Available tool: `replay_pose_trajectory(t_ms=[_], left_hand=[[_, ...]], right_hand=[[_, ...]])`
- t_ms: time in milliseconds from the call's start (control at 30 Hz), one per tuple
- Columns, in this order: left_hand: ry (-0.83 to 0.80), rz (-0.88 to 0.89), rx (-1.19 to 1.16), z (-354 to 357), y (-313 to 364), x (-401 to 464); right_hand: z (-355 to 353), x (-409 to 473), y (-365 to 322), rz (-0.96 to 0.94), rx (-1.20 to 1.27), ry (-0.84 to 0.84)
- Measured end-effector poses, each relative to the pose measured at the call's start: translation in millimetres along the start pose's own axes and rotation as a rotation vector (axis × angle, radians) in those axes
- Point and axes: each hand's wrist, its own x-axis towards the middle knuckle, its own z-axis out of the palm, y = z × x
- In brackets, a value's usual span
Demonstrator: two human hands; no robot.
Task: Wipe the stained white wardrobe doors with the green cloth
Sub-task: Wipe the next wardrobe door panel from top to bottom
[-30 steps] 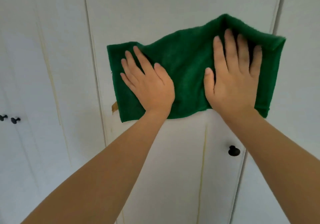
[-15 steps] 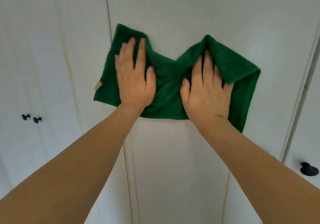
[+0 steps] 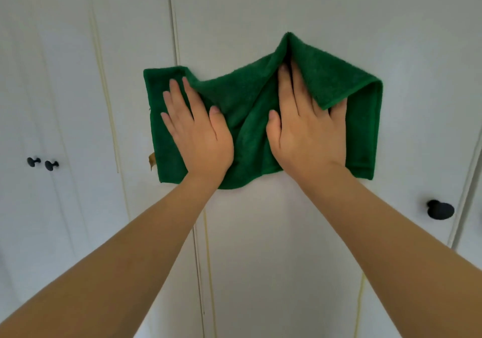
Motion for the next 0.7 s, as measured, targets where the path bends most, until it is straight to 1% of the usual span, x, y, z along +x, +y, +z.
replay_pose_trajectory(t_ms=[167, 400, 533, 633, 700], left_hand=[[-0.005, 0.052, 0.048, 0, -13, -9], [0.049, 0.076, -0.02, 4, -23, -13], [0.056, 0.129, -0.013, 5, -33, -19], [0.062, 0.162, -0.004, 6, -45, -38], [0.071, 0.145, 0.006, 9, -56, -64]], right_hand=[[7, -20, -3, 0.018, -0.027, 0.055], [15, -33, -3, 0.008, -0.084, 0.11], [18, -46, -4, -0.01, -0.1, 0.116], [20, -68, -7, 0.006, -0.102, 0.129], [24, -89, -13, 0.026, -0.101, 0.135]])
